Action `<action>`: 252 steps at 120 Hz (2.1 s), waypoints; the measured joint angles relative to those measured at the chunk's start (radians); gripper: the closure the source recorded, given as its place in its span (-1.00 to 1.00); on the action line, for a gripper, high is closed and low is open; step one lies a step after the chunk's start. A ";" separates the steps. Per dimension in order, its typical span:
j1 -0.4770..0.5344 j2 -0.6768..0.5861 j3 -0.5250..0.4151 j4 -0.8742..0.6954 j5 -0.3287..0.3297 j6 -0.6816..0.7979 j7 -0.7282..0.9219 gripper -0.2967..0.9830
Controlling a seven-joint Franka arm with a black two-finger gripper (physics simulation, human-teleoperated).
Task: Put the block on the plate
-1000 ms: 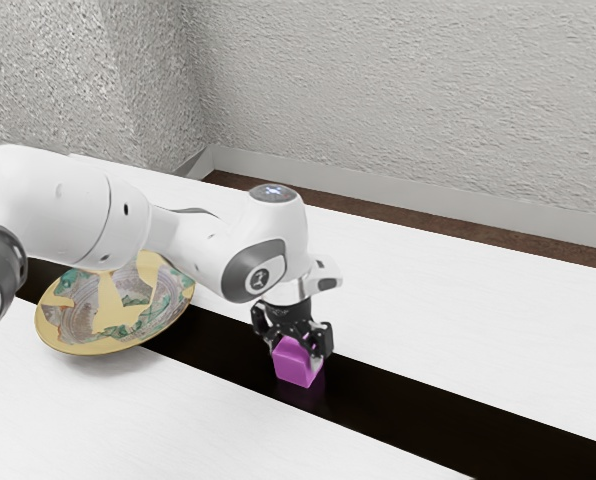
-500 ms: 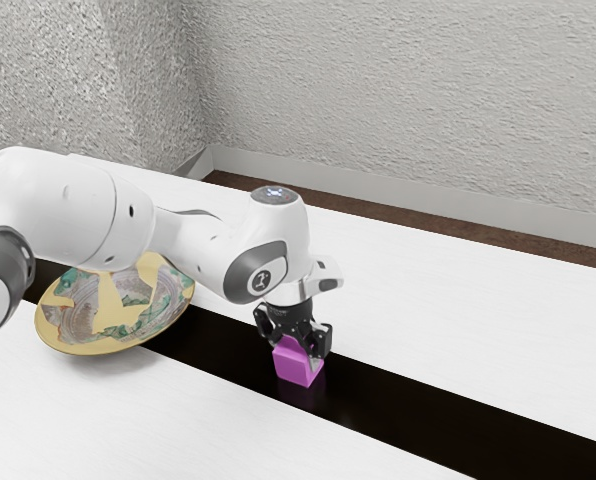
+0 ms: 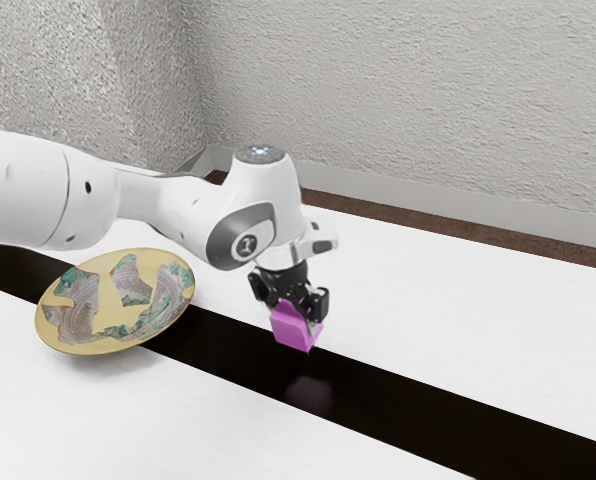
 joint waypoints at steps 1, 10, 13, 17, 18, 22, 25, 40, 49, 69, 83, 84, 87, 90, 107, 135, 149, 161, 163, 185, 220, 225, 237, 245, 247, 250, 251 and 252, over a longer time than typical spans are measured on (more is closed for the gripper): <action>0.000 -0.003 0.000 0.000 0.001 -0.002 0.000 -0.11; 0.000 -0.026 0.002 0.000 0.014 -0.022 -0.001 -0.11; 0.002 -0.031 0.002 0.000 0.018 -0.029 -0.001 -0.11; 0.004 -0.039 0.002 0.000 0.023 -0.038 -0.001 -0.11; 0.005 -0.041 0.002 0.000 0.024 -0.040 -0.001 -0.11; 0.009 -0.049 0.002 -0.001 0.032 -0.050 -0.002 -0.11; 0.013 -0.054 0.002 -0.001 0.036 -0.057 -0.002 -0.11; 0.051 -0.081 0.002 -0.008 0.060 -0.093 -0.002 -0.11; 0.083 -0.087 0.002 -0.009 0.080 -0.113 -0.002 -0.11; 0.160 -0.099 0.001 -0.013 0.115 -0.149 0.003 -0.11; 0.206 -0.111 0.000 -0.015 0.125 -0.166 0.010 -0.11; 0.208 -0.112 0.000 -0.015 0.125 -0.167 0.011 -0.11; 0.214 -0.114 0.001 -0.015 0.127 -0.170 0.013 -0.11; 0.220 -0.116 0.001 -0.015 0.128 -0.173 0.015 -0.11; 0.264 -0.118 0.000 -0.015 0.131 -0.185 0.026 -0.11; 0.361 -0.119 -0.002 -0.015 0.132 -0.200 0.053 -0.11; 0.404 -0.124 -0.002 -0.015 0.133 -0.205 0.070 -0.11; 0.457 -0.125 -0.014 -0.016 0.133 -0.207 0.086 -0.11; 0.474 -0.125 -0.026 -0.017 0.133 -0.207 0.089 -0.11; 0.619 -0.118 -0.108 -0.032 0.133 -0.209 0.118 -0.11; 0.945 -0.048 -0.376 -0.037 0.164 -0.211 0.156 -0.11; 0.976 -0.044 -0.404 -0.036 0.172 -0.211 0.161 -0.11; 1.006 -0.030 -0.425 -0.032 0.182 -0.211 0.170 -0.11; 1.015 -0.024 -0.428 -0.031 0.185 -0.211 0.176 -0.16; 1.015 -0.023 -0.429 -0.031 0.186 -0.211 0.178 -0.19; 1.016 -0.023 -0.430 -0.031 0.187 -0.211 0.181 -0.22; 1.016 -0.022 -0.430 -0.031 0.187 -0.211 0.182 -0.24; 1.017 -0.022 -0.430 -0.031 0.187 -0.211 0.183 -0.25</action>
